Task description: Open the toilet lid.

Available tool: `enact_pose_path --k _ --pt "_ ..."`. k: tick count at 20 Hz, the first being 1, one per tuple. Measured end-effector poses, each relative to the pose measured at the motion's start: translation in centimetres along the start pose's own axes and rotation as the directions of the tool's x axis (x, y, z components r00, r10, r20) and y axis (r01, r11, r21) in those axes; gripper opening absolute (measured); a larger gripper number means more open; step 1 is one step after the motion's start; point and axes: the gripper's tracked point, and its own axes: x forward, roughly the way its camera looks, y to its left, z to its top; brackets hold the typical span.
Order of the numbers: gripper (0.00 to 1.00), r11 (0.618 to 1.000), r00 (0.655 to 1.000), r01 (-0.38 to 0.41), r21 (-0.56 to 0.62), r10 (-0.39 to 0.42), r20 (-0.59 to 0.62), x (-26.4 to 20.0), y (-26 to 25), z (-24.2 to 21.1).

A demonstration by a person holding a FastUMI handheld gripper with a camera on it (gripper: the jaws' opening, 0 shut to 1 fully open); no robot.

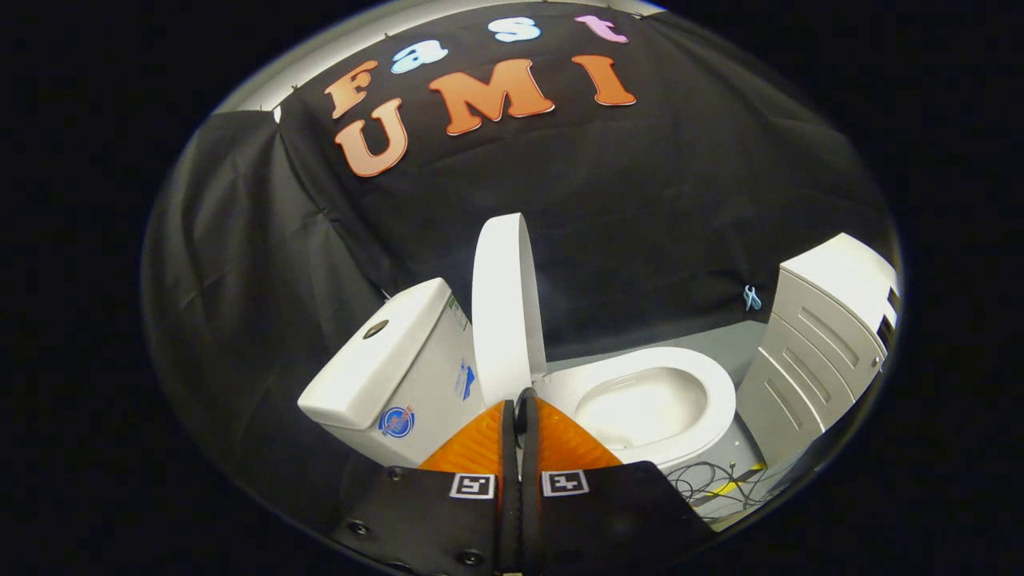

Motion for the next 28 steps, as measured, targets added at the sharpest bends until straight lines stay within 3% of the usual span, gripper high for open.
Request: enact_pose_path --k 9,18,28 --pt "0.08 0.988 0.999 0.005 -0.154 0.000 0.036 0.7 5.9 -1.1" --pt "0.08 0.964 0.999 -0.043 -0.264 0.048 0.014 1.6 11.3 -3.3" --pt "0.09 0.951 0.999 -0.028 -0.307 0.033 0.014 1.8 12.1 -3.7"
